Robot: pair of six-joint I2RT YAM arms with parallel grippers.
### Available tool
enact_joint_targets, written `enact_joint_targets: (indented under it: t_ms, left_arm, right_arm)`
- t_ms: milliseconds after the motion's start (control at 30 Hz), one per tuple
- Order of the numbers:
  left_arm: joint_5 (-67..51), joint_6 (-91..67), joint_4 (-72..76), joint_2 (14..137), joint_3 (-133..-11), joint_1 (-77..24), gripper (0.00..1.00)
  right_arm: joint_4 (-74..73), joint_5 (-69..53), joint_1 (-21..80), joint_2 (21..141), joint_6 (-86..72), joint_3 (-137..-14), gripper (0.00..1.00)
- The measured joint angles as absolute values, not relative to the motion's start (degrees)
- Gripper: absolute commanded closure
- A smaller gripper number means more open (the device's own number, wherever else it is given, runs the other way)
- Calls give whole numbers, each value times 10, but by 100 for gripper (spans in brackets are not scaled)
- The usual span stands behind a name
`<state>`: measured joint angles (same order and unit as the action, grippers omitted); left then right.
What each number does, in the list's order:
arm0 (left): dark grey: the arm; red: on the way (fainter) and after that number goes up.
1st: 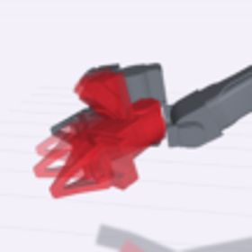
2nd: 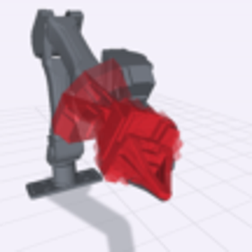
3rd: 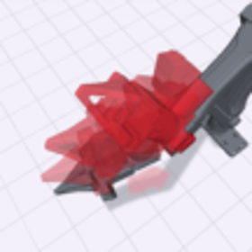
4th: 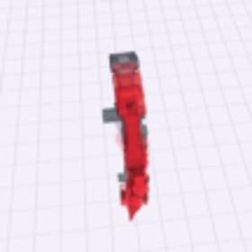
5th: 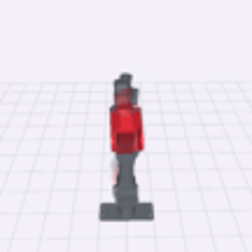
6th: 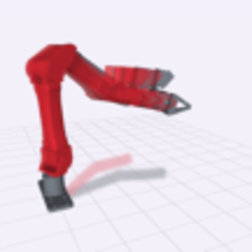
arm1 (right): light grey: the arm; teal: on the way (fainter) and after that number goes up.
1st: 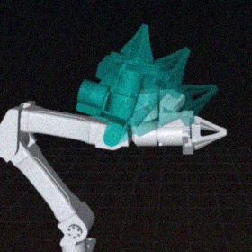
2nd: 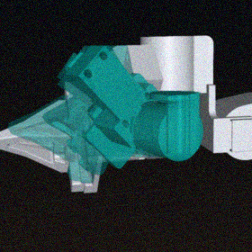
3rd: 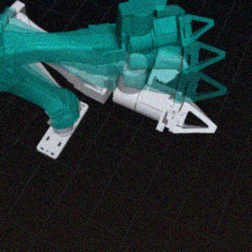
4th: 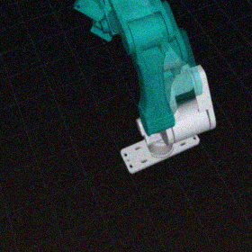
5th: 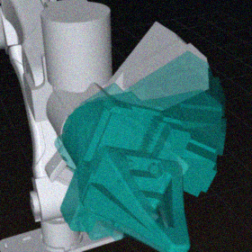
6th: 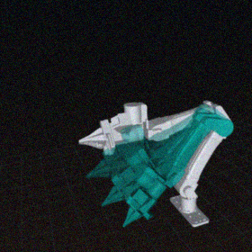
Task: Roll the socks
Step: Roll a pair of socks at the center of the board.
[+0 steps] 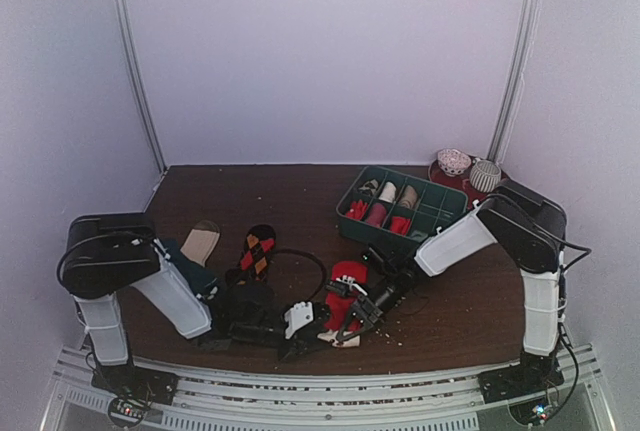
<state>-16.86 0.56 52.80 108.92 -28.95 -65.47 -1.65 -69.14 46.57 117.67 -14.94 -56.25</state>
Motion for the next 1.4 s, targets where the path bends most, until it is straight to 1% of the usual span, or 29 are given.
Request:
enact_joint_targets:
  t_ms: [133, 367, 467, 567, 667, 767, 867, 1067, 1133, 1267, 1400]
  left_arm:
    - [-171, 2, 537, 1097, -293, -655, 100]
    - [-175, -21, 533, 1099, -299, -655, 100]
    - [-175, -52, 476, 1082, -318, -652, 100]
    - [-185, -85, 397, 1066, -348, -642, 100]
    - [-210, -117, 321, 1060, -379, -628, 100]
    - [-240, -146, 280, 1061, -396, -609, 100]
    - [-274, -173, 256, 1071, -410, -589, 100]
    - [-336, -197, 218, 1106, -459, -571, 100]
    - [-347, -197, 204, 1112, -471, -569, 100]
    - [-362, -196, 185, 1119, -485, -565, 100]
    - [-369, -194, 183, 1121, -487, -562, 100]
  right_arm:
    - [-25, -696, 463, 1176, -149, -563, 87]
    - [-40, -693, 462, 1162, -142, -560, 67]
    - [-55, -645, 463, 1117, -131, -554, 63]
    - [-55, -579, 466, 1048, -121, -540, 62]
    - [-25, -506, 466, 950, -112, -507, 60]
    - [30, -432, 472, 859, -93, -445, 59]
    - [76, -356, 501, 809, -62, -386, 58]
    - [127, -212, 622, 794, 36, -311, 57]
    - [137, -177, 643, 795, 61, -305, 57]
    - [165, -108, 654, 806, 107, -305, 56]
    - [183, -77, 654, 821, 138, -305, 56]
